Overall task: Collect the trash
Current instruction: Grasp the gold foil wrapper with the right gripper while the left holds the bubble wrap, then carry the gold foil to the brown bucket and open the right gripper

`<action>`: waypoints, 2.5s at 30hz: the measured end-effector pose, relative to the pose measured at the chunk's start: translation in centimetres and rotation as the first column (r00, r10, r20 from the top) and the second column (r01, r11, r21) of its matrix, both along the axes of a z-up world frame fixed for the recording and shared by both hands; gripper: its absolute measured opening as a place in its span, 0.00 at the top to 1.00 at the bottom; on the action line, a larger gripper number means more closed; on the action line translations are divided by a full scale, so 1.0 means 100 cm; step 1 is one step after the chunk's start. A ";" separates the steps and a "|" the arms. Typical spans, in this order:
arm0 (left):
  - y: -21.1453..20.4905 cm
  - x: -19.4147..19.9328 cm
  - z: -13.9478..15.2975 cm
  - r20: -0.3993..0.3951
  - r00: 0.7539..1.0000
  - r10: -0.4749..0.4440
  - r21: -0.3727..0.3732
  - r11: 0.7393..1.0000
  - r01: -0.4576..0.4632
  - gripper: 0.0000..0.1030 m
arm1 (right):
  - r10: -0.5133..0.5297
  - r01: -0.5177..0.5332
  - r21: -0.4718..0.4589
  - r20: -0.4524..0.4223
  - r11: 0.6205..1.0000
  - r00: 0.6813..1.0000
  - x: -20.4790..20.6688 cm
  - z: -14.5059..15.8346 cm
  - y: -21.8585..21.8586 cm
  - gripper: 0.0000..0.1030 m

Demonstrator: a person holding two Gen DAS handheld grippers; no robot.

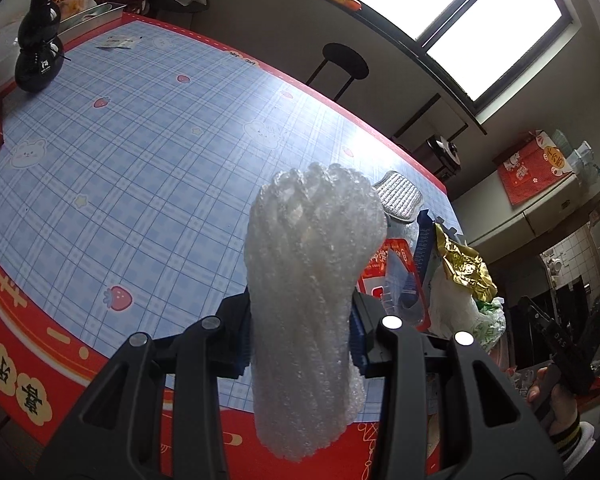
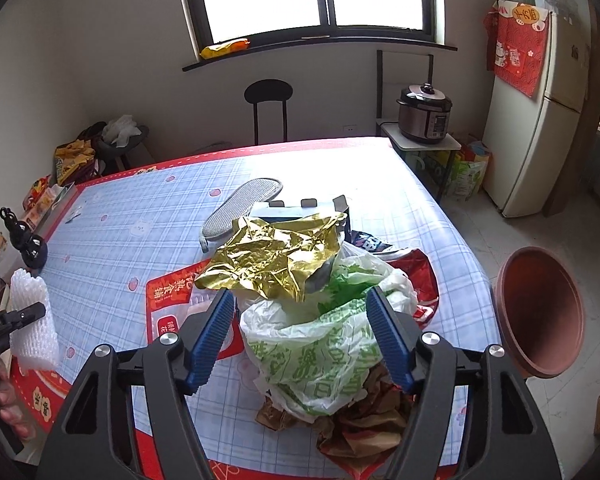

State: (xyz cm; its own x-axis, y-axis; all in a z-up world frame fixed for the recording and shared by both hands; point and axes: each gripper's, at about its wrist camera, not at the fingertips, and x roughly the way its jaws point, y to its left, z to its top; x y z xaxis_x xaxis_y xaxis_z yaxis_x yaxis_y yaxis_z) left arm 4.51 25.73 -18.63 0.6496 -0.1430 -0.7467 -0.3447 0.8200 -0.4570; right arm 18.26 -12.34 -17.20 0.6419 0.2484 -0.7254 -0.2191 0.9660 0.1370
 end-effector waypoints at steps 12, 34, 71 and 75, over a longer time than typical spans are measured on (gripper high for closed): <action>-0.013 -0.044 0.012 -0.026 0.988 0.153 0.043 0.987 -0.152 0.61 | 0.006 0.003 0.076 -0.122 0.997 0.993 0.070 -0.048 0.005 0.35; -0.037 -0.030 0.023 -0.002 0.996 0.084 0.033 0.996 -0.084 0.61 | 0.045 -0.042 0.047 -0.055 0.998 0.997 0.027 -0.027 0.001 0.71; -0.311 0.083 0.070 0.065 0.903 -0.426 0.147 0.899 0.413 0.60 | -0.478 0.481 0.013 0.133 0.877 0.868 -0.028 -0.008 -0.374 0.71; -0.327 0.083 0.072 0.063 0.912 -0.405 0.158 0.906 0.392 0.60 | -0.463 0.466 0.007 0.138 0.885 0.876 -0.005 -0.007 -0.387 0.71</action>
State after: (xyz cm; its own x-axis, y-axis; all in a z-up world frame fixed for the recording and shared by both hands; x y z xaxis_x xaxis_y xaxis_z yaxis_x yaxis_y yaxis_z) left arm 12.79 -6.95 -11.41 0.6268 -0.3038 -0.7175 0.0622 0.9374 -0.3426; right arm 17.77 -51.07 -17.94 0.7687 -0.1194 -0.6284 0.2416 0.9638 0.1124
